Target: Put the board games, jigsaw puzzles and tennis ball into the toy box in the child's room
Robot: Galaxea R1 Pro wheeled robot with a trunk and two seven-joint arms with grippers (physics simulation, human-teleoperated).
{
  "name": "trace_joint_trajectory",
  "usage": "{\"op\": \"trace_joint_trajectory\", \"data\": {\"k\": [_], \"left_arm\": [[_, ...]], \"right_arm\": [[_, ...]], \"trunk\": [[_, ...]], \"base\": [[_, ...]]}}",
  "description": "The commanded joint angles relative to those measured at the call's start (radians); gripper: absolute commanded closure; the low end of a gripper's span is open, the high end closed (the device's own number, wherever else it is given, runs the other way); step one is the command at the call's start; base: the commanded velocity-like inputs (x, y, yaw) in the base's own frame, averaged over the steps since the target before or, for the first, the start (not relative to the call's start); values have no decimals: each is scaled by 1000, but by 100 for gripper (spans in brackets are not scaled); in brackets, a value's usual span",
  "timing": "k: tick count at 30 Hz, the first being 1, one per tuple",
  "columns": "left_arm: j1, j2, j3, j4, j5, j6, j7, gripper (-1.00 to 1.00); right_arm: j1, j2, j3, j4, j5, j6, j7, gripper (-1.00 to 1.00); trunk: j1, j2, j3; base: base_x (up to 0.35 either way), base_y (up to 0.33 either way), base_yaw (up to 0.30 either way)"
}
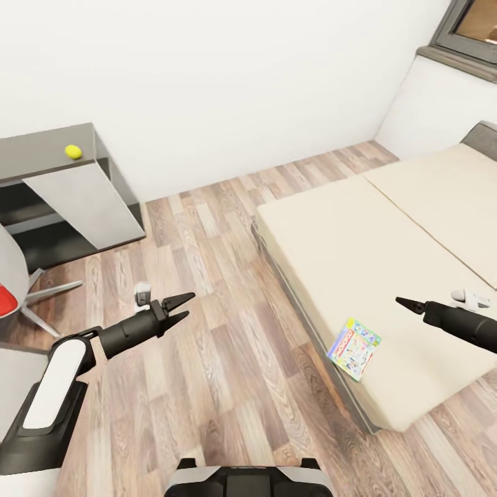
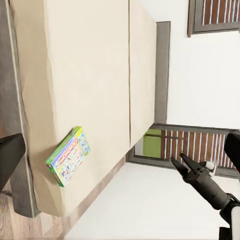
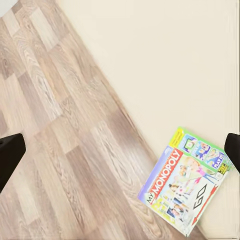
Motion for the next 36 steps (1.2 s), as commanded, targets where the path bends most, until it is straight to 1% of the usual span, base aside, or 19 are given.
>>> {"op": "trace_joint_trajectory", "data": {"k": [1, 10, 16, 19, 21, 22, 24, 30, 35, 36], "left_arm": [[0, 0, 1, 0, -9, 4, -10, -100], [0, -1, 1, -1, -8, 4, -9, -100], [0, 1, 8, -2, -4, 6, -11, -100], [2, 2, 18, -2, -2, 8, -11, -100], [7, 3, 35, -2, -2, 11, -11, -100], [7, 3, 35, -2, -2, 11, -11, -100], [12, 4, 49, -2, -2, 13, -11, -100], [18, 6, 61, -2, -3, 18, -13, -100], [22, 17, 68, -2, -5, 25, -13, -100], [23, 23, 70, -1, -6, 26, -14, -100]], "right_arm": [[-1, 0, -1, 0, 9, 5, 10, -100], [-1, 0, -3, 0, 9, 6, 10, -100], [-2, 0, -2, 1, 10, 9, 9, -100], [-4, 0, -1, 1, 9, 11, 9, -100], [-5, 1, 0, 2, 9, 12, 9, -100], [-5, 1, 0, 2, 9, 12, 9, -100], [-6, 1, 2, 3, 8, 13, 8, -100], [-7, 2, 4, 4, 7, 14, 9, -100], [-7, 3, 5, 4, 6, 15, 10, -100], [-7, 3, 6, 4, 6, 15, 10, -100]], "trunk": [[1, -2, -1], [1, -2, -1], [1, -2, -1], [1, -2, -1], [1, -2, -1], [1, -2, -1], [1, -2, -1], [1, -2, 0], [1, -2, 1], [1, -2, 2]], "base": [[58, 74, -285], [31, 40, -286], [11, 14, -287], [5, 7, -287], [4, 5, -287], [3, 4, -287], [2, 3, -287], [1, 2, -287], [1, 1, -286], [0, 1, -281]]}}
